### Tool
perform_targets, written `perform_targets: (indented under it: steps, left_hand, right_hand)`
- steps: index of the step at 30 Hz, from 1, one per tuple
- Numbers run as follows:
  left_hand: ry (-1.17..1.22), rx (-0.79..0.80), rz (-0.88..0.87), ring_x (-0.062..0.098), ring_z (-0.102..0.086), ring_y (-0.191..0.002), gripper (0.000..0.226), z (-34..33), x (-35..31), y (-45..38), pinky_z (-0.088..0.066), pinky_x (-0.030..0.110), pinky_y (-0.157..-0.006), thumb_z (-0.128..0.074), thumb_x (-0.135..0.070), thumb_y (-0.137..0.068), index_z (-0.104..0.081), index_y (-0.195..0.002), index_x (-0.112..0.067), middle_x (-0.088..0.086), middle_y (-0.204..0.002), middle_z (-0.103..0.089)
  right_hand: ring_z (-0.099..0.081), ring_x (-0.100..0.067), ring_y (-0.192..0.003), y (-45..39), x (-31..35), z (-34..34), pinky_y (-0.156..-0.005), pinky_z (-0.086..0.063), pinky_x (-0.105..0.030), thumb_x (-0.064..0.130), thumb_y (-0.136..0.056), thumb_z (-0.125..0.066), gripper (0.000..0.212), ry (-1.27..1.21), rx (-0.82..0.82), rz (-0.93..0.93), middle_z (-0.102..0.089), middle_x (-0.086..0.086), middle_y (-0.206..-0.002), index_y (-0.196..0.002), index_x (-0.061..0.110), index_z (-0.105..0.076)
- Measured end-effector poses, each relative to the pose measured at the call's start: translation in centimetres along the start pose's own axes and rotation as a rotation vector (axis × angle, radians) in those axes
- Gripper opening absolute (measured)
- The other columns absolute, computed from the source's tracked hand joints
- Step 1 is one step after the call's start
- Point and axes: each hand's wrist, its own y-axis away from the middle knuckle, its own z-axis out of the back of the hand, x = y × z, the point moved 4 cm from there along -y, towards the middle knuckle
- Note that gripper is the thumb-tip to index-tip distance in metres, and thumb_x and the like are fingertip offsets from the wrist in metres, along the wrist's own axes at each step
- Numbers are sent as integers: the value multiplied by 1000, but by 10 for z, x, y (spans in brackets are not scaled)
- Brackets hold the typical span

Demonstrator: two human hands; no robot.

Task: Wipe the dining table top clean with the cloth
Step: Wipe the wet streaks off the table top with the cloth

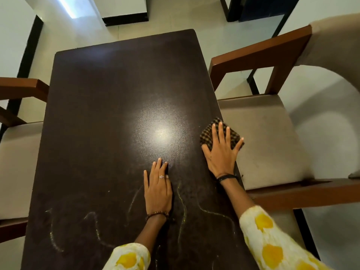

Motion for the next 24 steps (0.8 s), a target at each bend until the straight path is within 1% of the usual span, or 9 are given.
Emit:
perform_targets:
  steps: [2,4,7,10,12,15,17,21,24]
  left_hand:
    - [0,4,0,9,-17,-137,46,0,0,0,-2,34,-115,-25,-24,-93,-41,-135,-17,1,-146,-35]
    - [-2,7,0,9,-17,-138,46,0,0,0,-2,35,-115,-25,-24,-93,-40,-135,-17,1,-146,-34]
    - [-4,5,4,9,-18,-137,46,-1,0,-1,-2,35,-115,-25,-24,-92,-41,-135,-17,1,-146,-35]
    - [-6,2,4,10,-18,-137,46,-1,0,-2,-3,34,-115,-26,-23,-92,-42,-134,-17,1,-146,-36]
    - [-11,-3,1,10,-18,-137,46,-1,-1,-1,-2,34,-115,-26,-23,-92,-42,-134,-16,2,-145,-36]
    - [-15,-7,-2,10,-19,-137,46,0,-1,-1,-1,33,-115,-26,-23,-92,-42,-134,-16,2,-145,-36]
    - [-14,-9,4,10,-19,-137,46,0,0,0,0,32,-115,-26,-23,-92,-42,-134,-16,1,-145,-36]
    - [-19,-10,-1,9,-18,-136,46,0,-2,0,-1,32,-115,-25,-24,-92,-44,-133,-15,2,-145,-37]
    - [-23,-4,-4,9,-18,-136,46,0,-2,0,1,31,-115,-24,-25,-92,-44,-133,-15,2,-145,-37]
  right_hand:
    - [-15,-23,-145,33,-7,-4,-109,6,-60,46,-88,-46,70,5,-17,1,-18,-3,-157,-148,20,-22]
    - [-28,-25,-141,64,-11,-8,-111,1,-59,49,-82,-40,70,44,-23,-3,-30,-6,-153,-145,17,-30]
    - [-29,-24,-139,85,-11,-15,-111,-3,-55,49,-80,-33,72,61,-5,-14,-35,-8,-150,-144,16,-30]
    - [-33,-27,-139,65,-9,-15,-111,-9,-56,51,-81,-31,73,57,-8,-21,-34,-10,-151,-144,15,-32]
    - [-29,-28,-141,37,-5,-12,-111,-5,-55,51,-82,-31,73,44,-14,-11,-30,-10,-152,-145,15,-29]
    - [-12,-25,-146,-8,-2,-5,-113,7,-52,47,-89,-40,71,15,8,29,-15,-7,-158,-149,17,-16]
    - [-4,-22,-147,-18,-1,-2,-114,9,-51,45,-92,-41,71,20,38,69,-7,-5,-159,-150,18,-9]
    - [-9,-19,-146,26,-15,-2,-114,4,-47,49,-87,-25,70,0,42,165,-13,-3,-158,-149,19,-14]
    - [-11,-16,-144,88,-29,-10,-117,4,-44,49,-84,-29,71,16,31,146,-22,-3,-156,-148,19,-21]
